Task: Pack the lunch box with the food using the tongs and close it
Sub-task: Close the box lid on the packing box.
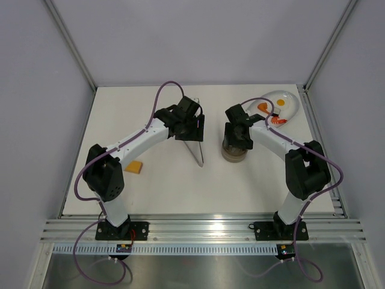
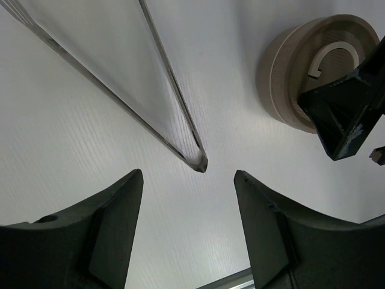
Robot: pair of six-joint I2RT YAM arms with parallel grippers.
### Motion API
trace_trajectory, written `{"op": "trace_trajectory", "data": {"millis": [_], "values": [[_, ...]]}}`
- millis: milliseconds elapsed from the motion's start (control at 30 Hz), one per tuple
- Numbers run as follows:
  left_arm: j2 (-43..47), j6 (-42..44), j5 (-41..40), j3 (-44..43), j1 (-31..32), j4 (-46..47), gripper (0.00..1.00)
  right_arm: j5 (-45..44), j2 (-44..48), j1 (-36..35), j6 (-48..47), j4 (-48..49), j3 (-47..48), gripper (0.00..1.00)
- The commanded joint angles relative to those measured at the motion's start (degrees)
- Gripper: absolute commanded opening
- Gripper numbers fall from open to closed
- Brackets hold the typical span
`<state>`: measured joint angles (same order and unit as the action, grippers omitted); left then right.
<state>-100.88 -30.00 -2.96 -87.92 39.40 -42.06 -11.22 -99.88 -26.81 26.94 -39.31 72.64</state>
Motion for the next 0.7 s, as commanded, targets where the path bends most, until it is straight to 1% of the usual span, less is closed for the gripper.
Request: {"op": "trace_trajectory", "data": {"millis": [0, 133, 233, 333, 433, 567, 667], "values": [[2.79, -0.32, 0.59, 0.38, -0.37, 2.6, 0.66, -3.36, 4.59, -0.44, -0.92, -4.19, 2.67, 0.74], [2.88, -0.41, 0.59, 0.47, -0.37, 2.69, 0.66, -4.42, 6.97, -0.44, -1.19, -5.6, 5.49, 0.74], [3.15, -0.32, 0.41, 0.73, -0.37, 2.69, 0.66, -4.51, 7.33, -0.53, -1.27, -4.47, 4.79, 0.75], [3.32, -0.24, 0.41, 0.99, -0.37, 2.69, 0.66, -2.85, 5.14, -0.44, -0.84, -3.94, 3.65, 0.75], [3.32, -0.32, 0.41, 1.35, -0.37, 2.78, 0.66, -0.48, 2.15, -0.53, -0.31, -0.96, 1.02, 0.75], [3.58, -0.24, 0.5, 1.79, -0.37, 2.78, 0.66, 0.32, -1.89, -0.44, -0.04, -0.68, 0.22, 0.75], [4.02, -0.15, 0.5, 2.31, -0.37, 2.78, 0.66, 0.76, -0.6, -0.44, -0.22, -1.03, 0.57, 0.74]]}}
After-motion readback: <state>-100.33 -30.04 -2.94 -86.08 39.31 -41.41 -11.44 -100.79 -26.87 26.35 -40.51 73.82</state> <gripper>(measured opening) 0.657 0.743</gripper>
